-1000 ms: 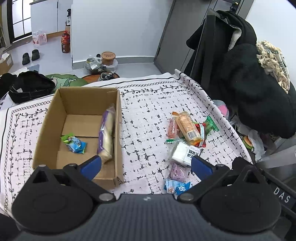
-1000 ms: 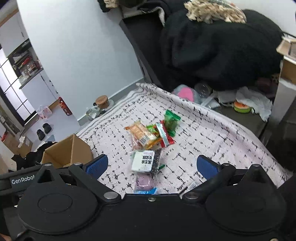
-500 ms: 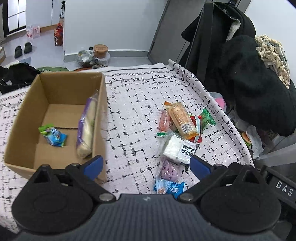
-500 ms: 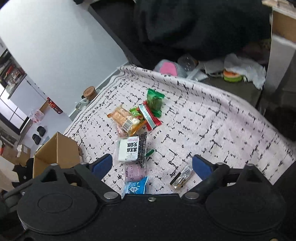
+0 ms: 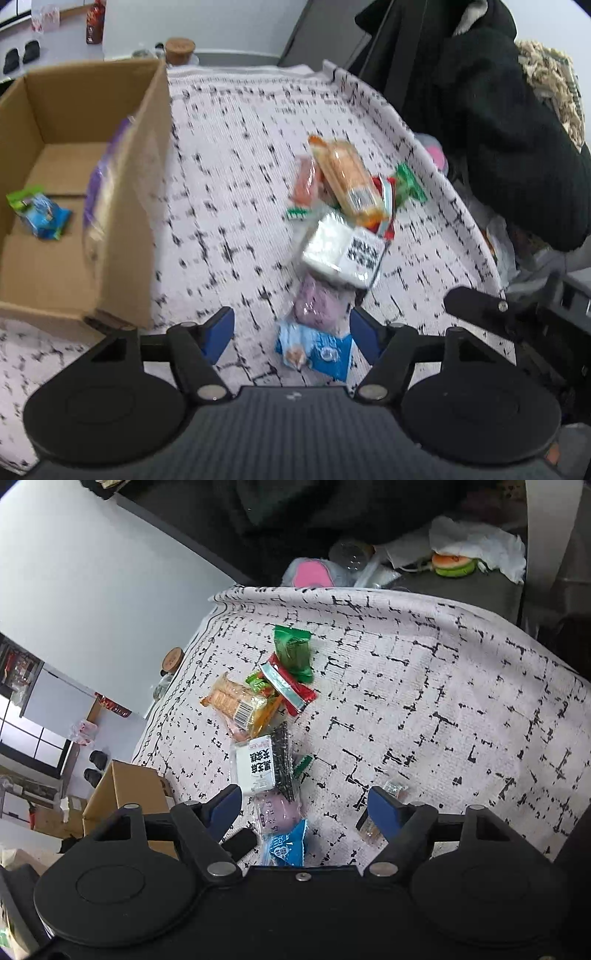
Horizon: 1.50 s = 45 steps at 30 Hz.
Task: Organize snacks
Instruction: 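Grasp the blue snack bag with the left tool while the right tool grasps the clear stick packet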
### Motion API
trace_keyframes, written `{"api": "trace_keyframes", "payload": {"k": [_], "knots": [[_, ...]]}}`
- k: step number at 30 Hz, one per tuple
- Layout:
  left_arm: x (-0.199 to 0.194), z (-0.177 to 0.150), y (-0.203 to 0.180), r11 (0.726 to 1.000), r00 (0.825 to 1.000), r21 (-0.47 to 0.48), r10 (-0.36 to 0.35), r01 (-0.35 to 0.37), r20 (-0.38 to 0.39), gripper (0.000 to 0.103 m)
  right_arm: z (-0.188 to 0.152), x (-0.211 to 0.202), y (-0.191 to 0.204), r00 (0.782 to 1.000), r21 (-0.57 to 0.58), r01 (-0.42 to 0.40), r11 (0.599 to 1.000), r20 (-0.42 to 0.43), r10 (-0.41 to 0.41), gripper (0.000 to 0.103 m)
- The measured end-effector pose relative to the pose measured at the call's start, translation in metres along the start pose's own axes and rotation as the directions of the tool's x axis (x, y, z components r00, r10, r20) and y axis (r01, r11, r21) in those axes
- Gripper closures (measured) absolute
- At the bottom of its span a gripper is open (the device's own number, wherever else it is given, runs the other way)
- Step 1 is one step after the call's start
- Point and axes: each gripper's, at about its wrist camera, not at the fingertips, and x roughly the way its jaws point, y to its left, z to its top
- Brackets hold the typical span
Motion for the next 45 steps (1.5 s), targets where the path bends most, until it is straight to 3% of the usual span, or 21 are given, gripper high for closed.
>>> {"api": "trace_keyframes", "payload": {"k": [5,12,14,17,20,27,33,35,37,45], "knots": [[0.020,-0.009,-0.004,1.000,0.998,-0.004,-0.015,0.015,-0.062,0.035,-0.001,-0.002,-0.004,1.000,0.019,0.019,1.000,0.005,-0.019,0.028],[0.040,-0.019,-0.006,1.000,0.996,-0.018,-0.013,0.012,-0.093,0.036,-0.004,0.006,-0.006,0.998,0.001,0.067,0.998,-0.022,-0.067,0.028],[0.040,-0.019,-0.006,1.000,0.996,-0.011,-0.020,0.019,-0.083,0.050,-0.003,0.010,-0.009,0.995,0.020,0.096,0.995,-0.032,-0.095,0.028],[0.041,-0.019,-0.002,0.998,0.994,-0.033,-0.060,0.057,-0.092,0.061,-0.003,0.019,-0.011,0.986,0.036,0.159,0.987,-0.048,-0.157,0.028],[0.040,-0.018,0.001,0.997,0.993,-0.041,-0.069,0.066,-0.096,0.076,-0.003,0.026,-0.013,0.982,0.052,0.185,0.981,-0.047,-0.183,0.035],[0.035,-0.015,0.008,0.995,0.992,-0.054,-0.091,0.086,-0.092,0.076,-0.006,0.050,-0.014,0.972,0.096,0.223,0.970,-0.102,-0.213,0.052],[0.025,-0.014,0.014,0.994,0.994,-0.071,-0.085,0.080,-0.074,0.077,-0.009,0.060,-0.015,0.965,0.112,0.250,0.962,-0.104,-0.239,0.056],[0.021,-0.012,0.016,0.995,0.995,-0.073,-0.079,0.074,-0.066,0.077,-0.009,0.063,-0.016,0.963,0.122,0.261,0.958,-0.107,-0.249,0.067],[0.018,-0.011,0.016,0.995,0.996,-0.072,-0.071,0.067,-0.056,0.077,-0.010,0.065,-0.017,0.963,0.123,0.262,0.957,-0.103,-0.250,0.084],[0.004,-0.005,0.016,0.997,0.998,-0.060,-0.052,0.051,-0.018,0.077,-0.012,0.048,-0.006,0.989,0.088,0.146,0.985,-0.014,-0.145,0.085]]}}
